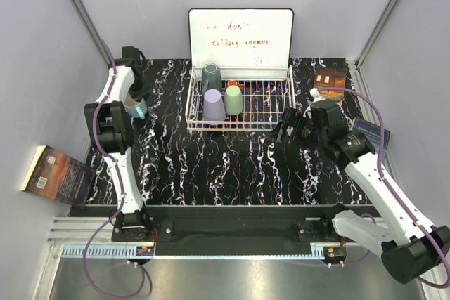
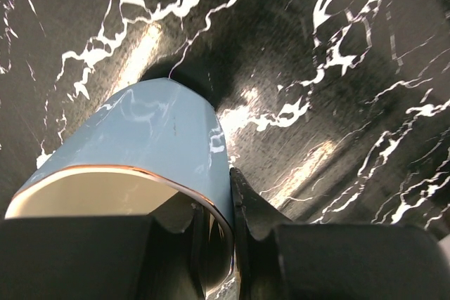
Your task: Unload the cups from the dish rack
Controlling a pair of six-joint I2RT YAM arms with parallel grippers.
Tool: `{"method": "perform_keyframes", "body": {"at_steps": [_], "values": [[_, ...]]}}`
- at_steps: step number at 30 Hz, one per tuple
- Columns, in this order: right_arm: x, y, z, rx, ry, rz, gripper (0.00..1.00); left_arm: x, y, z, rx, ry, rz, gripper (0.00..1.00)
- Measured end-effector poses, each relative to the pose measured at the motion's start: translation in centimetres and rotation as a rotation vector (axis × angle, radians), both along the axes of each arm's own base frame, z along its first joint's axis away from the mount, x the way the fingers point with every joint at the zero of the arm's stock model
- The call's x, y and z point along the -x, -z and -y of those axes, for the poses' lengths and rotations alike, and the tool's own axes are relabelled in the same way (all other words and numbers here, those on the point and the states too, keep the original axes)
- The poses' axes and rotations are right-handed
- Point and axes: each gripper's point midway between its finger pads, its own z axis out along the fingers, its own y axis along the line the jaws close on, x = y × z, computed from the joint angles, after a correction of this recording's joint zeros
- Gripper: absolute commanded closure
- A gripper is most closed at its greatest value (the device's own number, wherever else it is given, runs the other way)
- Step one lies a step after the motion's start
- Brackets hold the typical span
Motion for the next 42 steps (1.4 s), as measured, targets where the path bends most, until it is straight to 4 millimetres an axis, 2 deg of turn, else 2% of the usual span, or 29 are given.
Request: {"method": "perform_keyframes", "body": {"at_steps": [4,6,8,9,11,13,16,20,26,35,39,42], "values": [[0.2,0.1,0.1,0.000,0.000,-0.001,0.00,0.5,0.7,0.1,0.004,0.001,-0.020,0.99],[0.3,0.1,0.1,0.001,0.000,-0.003,0.00,0.5,0.8,0.1,0.004,0.001,-0.020,0.93],[0.3,0.1,0.1,0.001,0.000,-0.004,0.00,0.5,0.8,0.1,0.003,0.001,-0.019,0.81],[0.3,0.1,0.1,0.002,0.000,-0.004,0.00,0.5,0.8,0.1,0.003,0.001,-0.017,0.71],[0.4,0.2,0.2,0.003,-0.001,-0.007,0.00,0.5,0.9,0.1,0.001,0.004,-0.014,0.63],[0.4,0.4,0.2,0.005,-0.001,-0.011,0.00,0.6,1.2,0.0,0.000,0.006,-0.021,0.51],[0.4,0.4,0.2,0.008,-0.004,-0.009,0.00,1.0,1.6,-0.1,0.000,0.007,-0.034,0.43],[0.4,0.4,0.2,0.015,-0.010,-0.006,0.00,1.5,1.1,-0.1,0.000,0.007,-0.030,0.37],[0.3,0.7,0.2,0.027,-0.019,-0.008,0.00,1.7,-2.9,-0.1,-0.009,0.008,0.048,0.29],[0.0,1.3,0.0,0.036,-0.024,-0.025,0.00,1.2,-11.4,0.0,-0.023,0.007,0.237,0.27],[-1.2,1.0,-0.2,0.062,-0.039,-0.016,0.00,2.8,-14.1,1.2,-0.010,0.014,0.302,0.25],[-3.5,0.2,-0.7,0.097,-0.041,0.001,0.00,5.7,-16.8,4.2,-0.016,0.066,0.362,0.25]]}}
